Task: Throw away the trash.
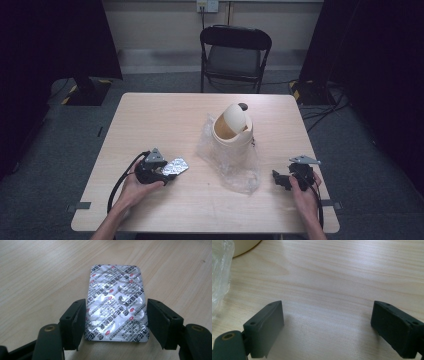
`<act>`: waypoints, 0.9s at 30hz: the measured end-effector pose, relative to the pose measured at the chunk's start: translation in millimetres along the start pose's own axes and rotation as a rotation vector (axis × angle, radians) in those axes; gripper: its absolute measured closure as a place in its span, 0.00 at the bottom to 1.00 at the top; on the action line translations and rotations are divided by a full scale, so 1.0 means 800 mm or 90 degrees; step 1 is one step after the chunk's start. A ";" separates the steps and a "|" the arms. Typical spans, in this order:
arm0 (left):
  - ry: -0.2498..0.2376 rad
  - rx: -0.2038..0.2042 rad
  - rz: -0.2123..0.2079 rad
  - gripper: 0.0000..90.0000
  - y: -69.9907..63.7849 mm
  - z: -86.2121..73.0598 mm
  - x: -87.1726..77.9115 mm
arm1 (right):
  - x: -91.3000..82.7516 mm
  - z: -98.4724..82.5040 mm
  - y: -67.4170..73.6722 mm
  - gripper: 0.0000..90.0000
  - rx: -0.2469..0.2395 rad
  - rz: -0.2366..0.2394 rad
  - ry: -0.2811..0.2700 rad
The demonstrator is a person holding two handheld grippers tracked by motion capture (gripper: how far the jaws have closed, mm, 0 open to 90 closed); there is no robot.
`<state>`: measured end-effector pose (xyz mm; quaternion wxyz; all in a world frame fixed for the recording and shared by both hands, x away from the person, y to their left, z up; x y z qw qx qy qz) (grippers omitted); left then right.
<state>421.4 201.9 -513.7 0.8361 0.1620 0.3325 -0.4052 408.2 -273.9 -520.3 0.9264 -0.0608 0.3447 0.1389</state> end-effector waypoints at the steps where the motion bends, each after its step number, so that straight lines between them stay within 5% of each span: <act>1: -0.001 0.001 0.000 0.38 0.000 0.000 0.000 | 0.000 0.000 0.000 0.12 0.000 0.000 0.000; 7: -0.003 0.000 -0.003 0.38 0.001 0.000 0.000 | 0.000 0.000 0.000 0.12 0.000 0.000 0.000; 20: -0.029 -0.045 -0.011 0.38 0.010 -0.002 -0.001 | 0.000 0.000 0.000 0.12 0.000 0.000 0.000; 27: -0.066 -0.052 -0.001 0.38 0.009 0.008 -0.016 | 0.000 0.000 0.000 0.12 0.001 0.000 0.001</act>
Point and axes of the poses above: each handheld gripper's, and its own axes: x roughly forward along the jaws, z roughly out of its top, y roughly to its left, the point moved 3 cm from there along x, roughly forward along the jaws, and after that the axes turned 2 degrees about -y, right-handed, at the moved point
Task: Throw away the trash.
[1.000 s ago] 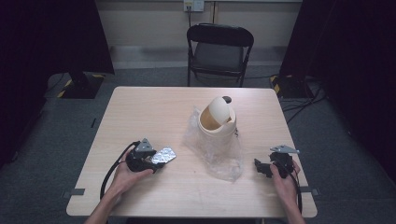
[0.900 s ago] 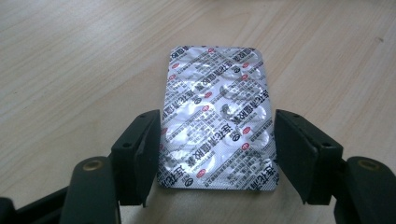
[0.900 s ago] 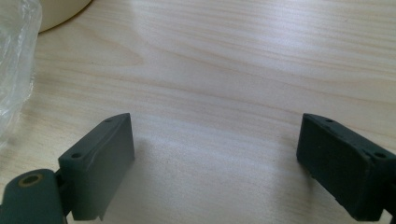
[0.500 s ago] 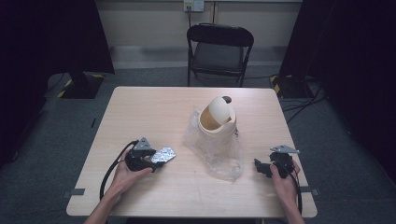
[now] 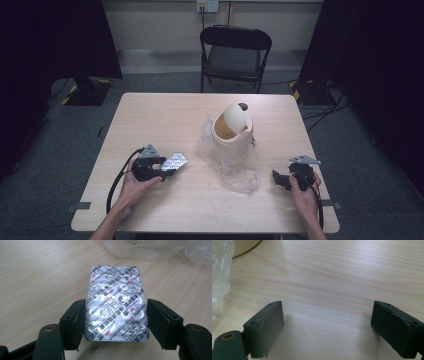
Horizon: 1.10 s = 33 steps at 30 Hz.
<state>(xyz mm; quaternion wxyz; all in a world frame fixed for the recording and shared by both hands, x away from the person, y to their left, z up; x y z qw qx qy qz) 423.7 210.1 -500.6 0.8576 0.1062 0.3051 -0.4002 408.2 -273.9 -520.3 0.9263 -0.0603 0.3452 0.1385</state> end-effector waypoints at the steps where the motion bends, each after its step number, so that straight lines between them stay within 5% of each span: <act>1: 0.000 0.000 0.000 0.38 0.000 0.000 0.000 | 0.000 0.000 0.000 0.12 0.000 0.000 0.000; 8: -0.020 -0.014 0.004 0.38 -0.001 0.003 -0.009 | 0.000 0.000 0.000 0.12 0.000 0.000 0.000; 33: -0.079 0.003 -0.006 0.38 -0.015 0.047 -0.026 | 0.000 0.000 0.000 0.12 0.000 0.000 0.000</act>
Point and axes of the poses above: each handheld gripper's, and its own axes: x roughly forward along the jaws, z roughly out of its top, y roughly to its left, the point moved 3 cm from there along x, roughly forward along the jaws, and after that the axes turned 2 degrees about -y, right-handed, at the moved point
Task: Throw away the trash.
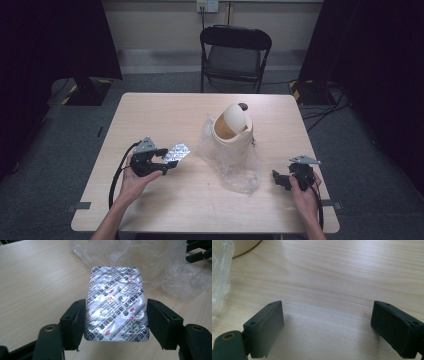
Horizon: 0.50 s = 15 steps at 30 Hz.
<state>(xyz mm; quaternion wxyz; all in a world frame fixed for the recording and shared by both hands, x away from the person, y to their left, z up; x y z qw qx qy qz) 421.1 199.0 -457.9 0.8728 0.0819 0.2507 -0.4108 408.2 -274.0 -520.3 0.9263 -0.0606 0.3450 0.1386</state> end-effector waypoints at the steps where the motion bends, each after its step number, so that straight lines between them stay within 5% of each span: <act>1: -0.004 -0.003 -0.003 0.38 -0.001 0.003 0.000 | 0.000 0.000 0.000 0.12 0.000 0.000 0.000; 10: -0.021 -0.009 -0.019 0.38 -0.005 0.020 0.008 | 0.000 0.000 0.000 0.12 0.000 0.000 0.000; 15: -0.025 0.008 -0.027 0.38 -0.013 0.038 0.013 | 0.000 0.000 0.000 0.12 0.000 0.000 0.000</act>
Point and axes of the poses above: each handheld gripper's, and its own axes: x roughly forward along the jaws, z roughly out of its top, y roughly to its left, the point moved 3 cm from there along x, roughly forward along the jaws, and after that the axes turned 2 degrees about -y, right-handed, at the moved point
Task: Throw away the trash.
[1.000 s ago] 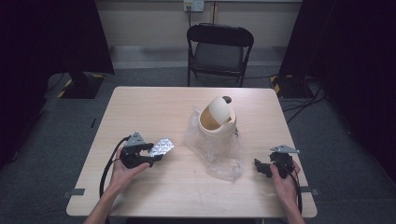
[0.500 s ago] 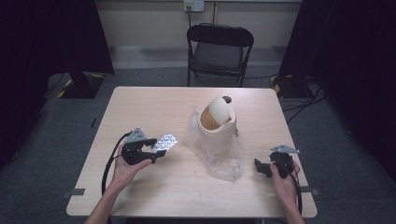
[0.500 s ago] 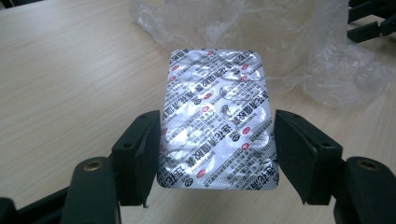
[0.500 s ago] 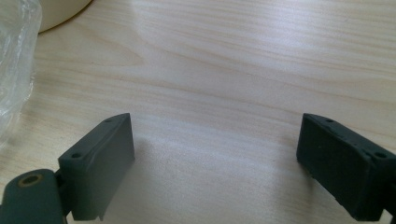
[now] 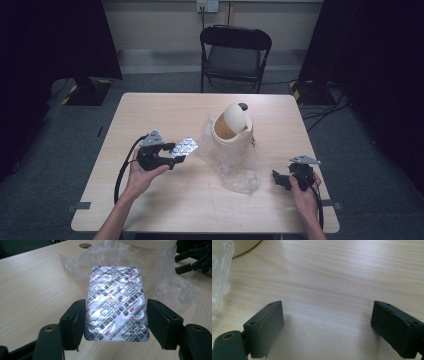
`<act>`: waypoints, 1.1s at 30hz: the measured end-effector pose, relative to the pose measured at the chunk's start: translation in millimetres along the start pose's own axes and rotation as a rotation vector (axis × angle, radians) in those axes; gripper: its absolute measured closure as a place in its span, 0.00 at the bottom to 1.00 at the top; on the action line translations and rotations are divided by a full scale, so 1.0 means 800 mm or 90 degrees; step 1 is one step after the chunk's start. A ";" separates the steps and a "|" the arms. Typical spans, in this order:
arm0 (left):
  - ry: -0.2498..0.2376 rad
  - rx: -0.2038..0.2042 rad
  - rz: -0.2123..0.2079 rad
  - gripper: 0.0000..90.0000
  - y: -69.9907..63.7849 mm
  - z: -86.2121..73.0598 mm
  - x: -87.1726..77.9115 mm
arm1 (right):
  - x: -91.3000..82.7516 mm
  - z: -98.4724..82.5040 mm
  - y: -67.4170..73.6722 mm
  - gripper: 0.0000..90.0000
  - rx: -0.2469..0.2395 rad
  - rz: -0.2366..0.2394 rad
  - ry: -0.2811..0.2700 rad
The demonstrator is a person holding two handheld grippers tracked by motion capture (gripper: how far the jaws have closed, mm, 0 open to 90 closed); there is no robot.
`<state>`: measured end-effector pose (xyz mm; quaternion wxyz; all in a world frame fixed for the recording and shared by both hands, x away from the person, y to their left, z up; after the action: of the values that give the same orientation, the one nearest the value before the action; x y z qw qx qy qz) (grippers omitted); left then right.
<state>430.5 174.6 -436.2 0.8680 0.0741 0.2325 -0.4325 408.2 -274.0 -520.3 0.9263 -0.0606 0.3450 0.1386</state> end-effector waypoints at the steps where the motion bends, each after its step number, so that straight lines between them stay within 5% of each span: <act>1: 0.000 0.004 0.000 0.38 -0.001 0.004 0.000 | 0.000 0.000 0.000 0.12 0.000 0.000 0.000; 16: -0.014 0.050 -0.029 0.38 -0.023 0.062 0.022 | 0.000 0.000 0.000 0.12 0.000 0.000 0.000; 33: 0.003 0.065 -0.056 0.38 -0.038 0.096 0.066 | 0.000 0.000 0.000 0.12 0.000 0.000 0.000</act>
<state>460.2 92.9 -391.2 0.8426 0.1091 0.2151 -0.4815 408.2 -273.9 -520.3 0.9263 -0.0604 0.3452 0.1386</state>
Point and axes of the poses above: each handheld gripper's, and its own axes: x roughly forward along the jaws, z roughly out of its top, y roughly to its left, the point moved 3 cm from there along x, roughly forward along the jaws, and after that the axes turned 2 degrees about -y, right-handed, at the moved point
